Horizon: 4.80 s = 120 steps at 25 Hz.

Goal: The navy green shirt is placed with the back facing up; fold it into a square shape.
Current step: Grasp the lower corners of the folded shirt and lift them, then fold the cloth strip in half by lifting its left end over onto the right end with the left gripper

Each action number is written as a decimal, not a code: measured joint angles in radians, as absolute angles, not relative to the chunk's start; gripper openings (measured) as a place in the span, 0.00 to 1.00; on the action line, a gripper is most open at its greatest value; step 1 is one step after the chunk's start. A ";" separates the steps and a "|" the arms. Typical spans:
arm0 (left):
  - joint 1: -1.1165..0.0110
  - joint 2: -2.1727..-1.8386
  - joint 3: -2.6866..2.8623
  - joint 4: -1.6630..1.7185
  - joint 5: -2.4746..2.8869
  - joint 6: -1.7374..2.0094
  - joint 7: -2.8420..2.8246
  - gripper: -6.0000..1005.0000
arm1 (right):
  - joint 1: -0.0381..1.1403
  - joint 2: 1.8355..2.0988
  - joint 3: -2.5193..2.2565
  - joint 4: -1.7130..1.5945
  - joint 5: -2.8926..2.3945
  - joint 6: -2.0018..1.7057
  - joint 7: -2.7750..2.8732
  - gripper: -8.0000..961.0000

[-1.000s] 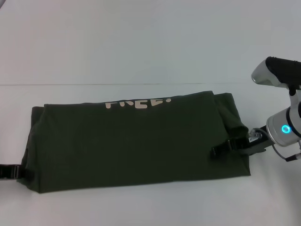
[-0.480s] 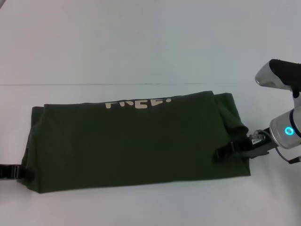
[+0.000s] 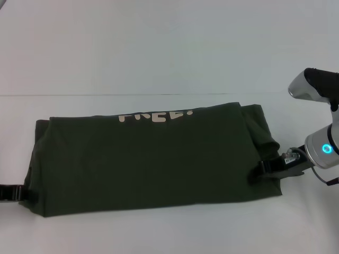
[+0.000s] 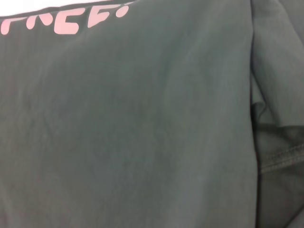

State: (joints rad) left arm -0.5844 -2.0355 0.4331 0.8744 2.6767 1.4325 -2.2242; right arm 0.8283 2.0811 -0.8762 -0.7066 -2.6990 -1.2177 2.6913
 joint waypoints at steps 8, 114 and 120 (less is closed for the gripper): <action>-0.584 -2.036 0.428 0.874 2.676 1.438 -2.224 0.01 | 0.825 2.080 -0.877 -0.709 -2.704 -1.217 2.693 0.18; -0.641 -1.966 0.371 0.910 2.601 1.928 -2.110 0.89 | 0.545 2.092 -0.724 -0.429 -1.935 -1.479 0.695 0.96; -0.646 -1.967 0.402 0.907 2.607 1.885 -2.160 0.89 | 0.550 2.088 -0.807 -0.500 -1.938 -1.444 0.764 0.96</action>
